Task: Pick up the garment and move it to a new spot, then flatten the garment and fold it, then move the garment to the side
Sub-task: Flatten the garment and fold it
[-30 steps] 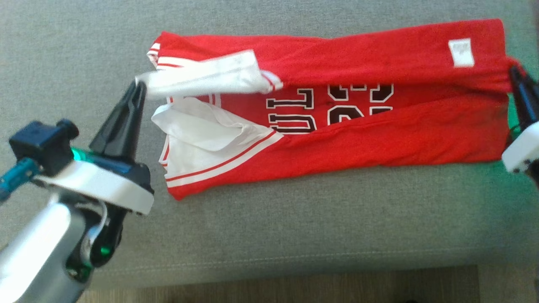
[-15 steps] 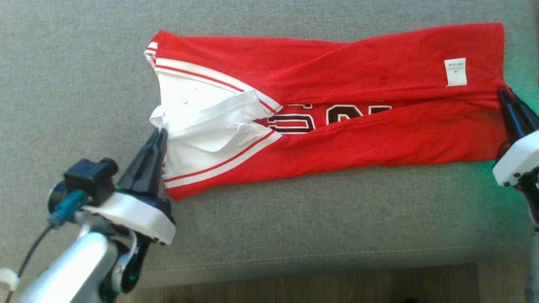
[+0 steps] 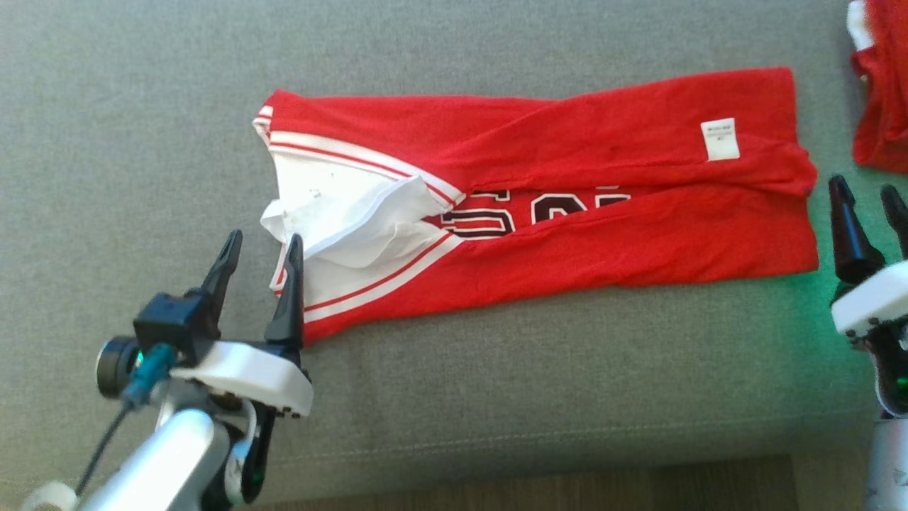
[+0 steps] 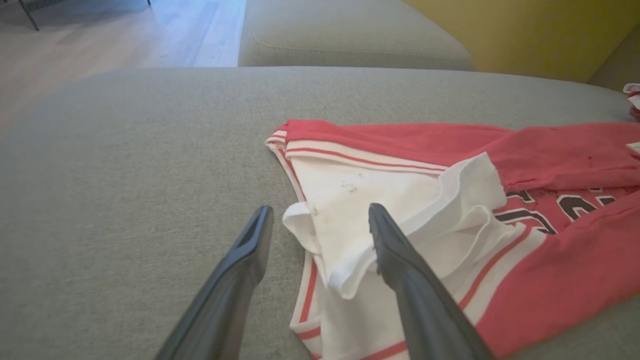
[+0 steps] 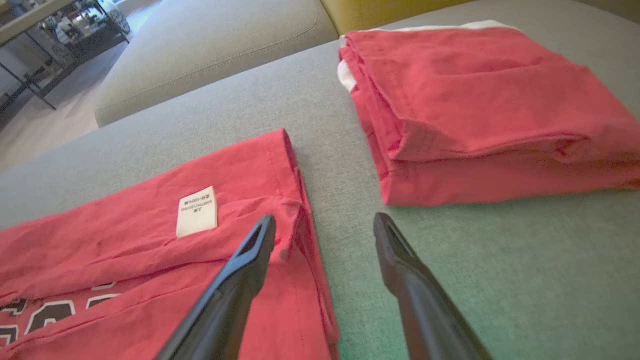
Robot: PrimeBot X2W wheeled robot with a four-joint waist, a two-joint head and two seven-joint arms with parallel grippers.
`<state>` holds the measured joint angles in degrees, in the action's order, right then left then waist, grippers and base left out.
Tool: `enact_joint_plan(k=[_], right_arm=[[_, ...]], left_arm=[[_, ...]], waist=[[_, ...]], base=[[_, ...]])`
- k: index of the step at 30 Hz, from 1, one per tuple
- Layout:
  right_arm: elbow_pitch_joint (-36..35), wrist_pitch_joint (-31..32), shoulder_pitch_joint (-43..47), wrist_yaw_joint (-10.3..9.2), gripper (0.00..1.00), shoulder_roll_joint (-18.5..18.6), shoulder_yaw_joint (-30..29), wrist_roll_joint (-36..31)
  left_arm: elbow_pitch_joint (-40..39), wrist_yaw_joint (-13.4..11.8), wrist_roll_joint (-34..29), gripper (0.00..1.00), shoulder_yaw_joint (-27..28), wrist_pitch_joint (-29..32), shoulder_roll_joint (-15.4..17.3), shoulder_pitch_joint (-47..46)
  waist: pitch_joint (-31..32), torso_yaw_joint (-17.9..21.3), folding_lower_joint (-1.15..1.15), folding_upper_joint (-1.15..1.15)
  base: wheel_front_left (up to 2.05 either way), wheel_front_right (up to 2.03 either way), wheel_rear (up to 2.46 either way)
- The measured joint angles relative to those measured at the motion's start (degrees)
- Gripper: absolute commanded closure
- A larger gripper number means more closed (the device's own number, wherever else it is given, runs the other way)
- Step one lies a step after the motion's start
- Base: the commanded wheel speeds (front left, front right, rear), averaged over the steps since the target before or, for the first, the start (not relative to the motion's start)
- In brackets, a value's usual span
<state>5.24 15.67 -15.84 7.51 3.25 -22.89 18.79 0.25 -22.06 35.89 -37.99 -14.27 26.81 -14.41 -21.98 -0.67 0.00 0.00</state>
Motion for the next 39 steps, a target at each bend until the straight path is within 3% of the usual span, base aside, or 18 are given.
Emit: enact_joint_plan(k=[8,13,22,23,26,28,32,34,37,39], right_arm=[[9.1,-2.4,-1.9,0.0,0.0,-0.5,-4.2,1.6],[13.4,-3.2,-4.5,0.0,0.0,-0.7,-4.1,1.9],[21.8,-3.7,-7.2,0.0,0.0,-0.8,-9.8,-6.9],[22.3,-3.5,-7.3,0.0,0.07,-0.8,-10.3,-8.0],[23.5,-2.9,-8.1,0.0,0.12,-0.7,-11.4,-9.3],[24.3,-2.3,-8.9,0.0,0.11,-0.6,-11.6,-9.9],[25.4,-0.8,-9.4,0.0,0.0,0.0,-11.5,-10.2],[25.8,0.3,-9.4,0.0,0.01,0.4,-11.0,-10.2],[25.8,2.3,-9.3,0.0,0.15,1.0,-9.8,-9.6],[25.8,3.3,-9.3,-0.01,0.33,1.2,-8.9,-9.2]], left_arm=[[-4.0,-3.7,-8.3,0.0,2.1,0.0,-4.0,3.3],[-4.4,-3.6,-11.1,0.0,2.2,-0.1,-6.2,5.6],[-3.7,-0.9,-13.8,0.0,2.8,-0.1,-10.0,7.1],[-3.6,-0.5,-14.1,0.0,3.2,-0.1,-10.3,7.1],[-3.3,0.0,-14.2,0.0,4.0,0.0,-10.9,7.3],[-3.1,0.7,-14.8,0.0,4.2,-0.1,-11.3,7.5],[-2.6,1.5,-15.4,0.0,5.1,-0.1,-12.1,8.6],[-2.5,2.0,-15.7,0.0,5.5,-0.1,-12.5,8.6],[-2.5,2.5,-16.2,0.0,5.9,-0.1,-12.9,8.6],[-2.5,2.7,-16.2,0.0,6.3,-0.1,-13.2,8.6]], waist=[[3.6,-1.7,0.0,0.0],[4.7,-3.3,0.0,0.0],[5.4,-7.2,0.0,0.0],[5.4,-7.6,0.0,0.0],[5.5,-8.5,0.0,0.0],[5.6,-8.9,0.0,0.0],[5.8,-9.4,0.0,0.0],[5.9,-9.5,0.0,0.0],[5.9,-9.7,0.0,0.0],[5.9,-9.7,0.0,0.0]], base=[[0.0,0.0,0.0],[0.0,0.0,0.0],[0.0,0.0,0.0],[0.0,0.0,0.0],[0.0,0.0,0.0],[0.0,0.0,0.0],[0.0,0.0,0.0],[0.0,0.0,0.0],[0.0,0.0,0.0],[0.0,0.0,0.0]])
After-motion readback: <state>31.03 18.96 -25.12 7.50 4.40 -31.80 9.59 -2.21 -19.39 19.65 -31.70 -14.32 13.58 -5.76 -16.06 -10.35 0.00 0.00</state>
